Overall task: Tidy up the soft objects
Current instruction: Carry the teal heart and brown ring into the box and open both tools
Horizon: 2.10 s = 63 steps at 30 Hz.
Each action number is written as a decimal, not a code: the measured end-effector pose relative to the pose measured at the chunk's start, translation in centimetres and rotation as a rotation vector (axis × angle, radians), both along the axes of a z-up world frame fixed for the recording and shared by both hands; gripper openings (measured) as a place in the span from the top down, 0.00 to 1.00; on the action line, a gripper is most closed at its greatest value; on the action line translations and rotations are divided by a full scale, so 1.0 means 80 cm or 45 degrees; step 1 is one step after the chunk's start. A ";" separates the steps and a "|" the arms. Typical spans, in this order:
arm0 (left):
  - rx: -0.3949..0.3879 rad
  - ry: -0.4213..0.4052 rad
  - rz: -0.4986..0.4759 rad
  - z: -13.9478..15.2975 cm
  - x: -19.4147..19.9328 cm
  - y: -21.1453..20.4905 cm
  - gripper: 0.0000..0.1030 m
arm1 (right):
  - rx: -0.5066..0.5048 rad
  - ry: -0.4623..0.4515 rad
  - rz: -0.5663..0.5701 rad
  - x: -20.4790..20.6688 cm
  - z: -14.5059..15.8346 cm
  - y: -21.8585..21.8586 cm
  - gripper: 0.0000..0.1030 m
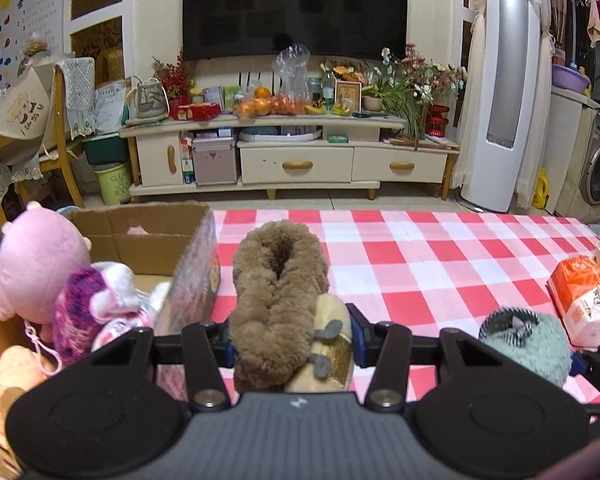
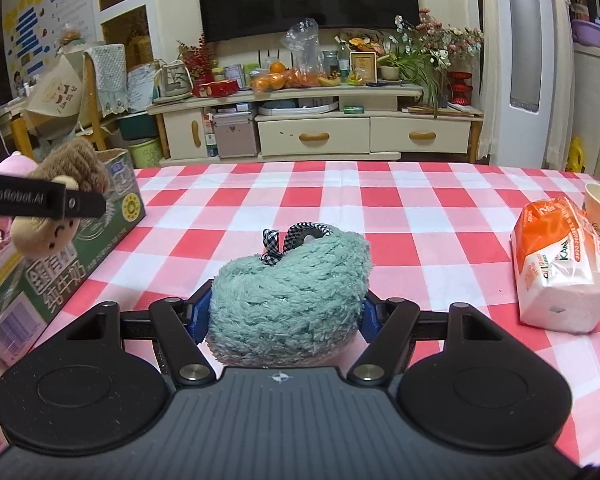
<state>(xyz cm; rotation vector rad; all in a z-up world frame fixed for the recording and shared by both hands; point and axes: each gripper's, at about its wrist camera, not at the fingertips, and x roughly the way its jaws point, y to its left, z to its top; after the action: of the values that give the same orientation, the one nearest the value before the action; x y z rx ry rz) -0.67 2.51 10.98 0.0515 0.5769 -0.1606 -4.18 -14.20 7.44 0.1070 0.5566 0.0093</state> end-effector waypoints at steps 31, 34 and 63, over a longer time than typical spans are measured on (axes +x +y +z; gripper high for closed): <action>-0.052 -0.152 0.205 0.051 -0.028 0.112 0.52 | -0.021 -0.088 0.225 0.005 0.068 0.116 0.17; -0.058 -0.146 0.230 0.051 -0.026 0.123 0.52 | -0.021 -0.102 0.251 0.010 0.074 0.125 0.17; -0.074 0.110 0.326 -0.001 0.010 0.176 0.50 | 0.066 -0.148 0.510 0.131 0.107 0.216 0.16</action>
<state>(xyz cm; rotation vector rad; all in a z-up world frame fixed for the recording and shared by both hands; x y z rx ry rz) 0.10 16.58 10.87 -0.0860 0.6594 0.0697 6.27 3.05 15.97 0.0438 0.4543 0.4179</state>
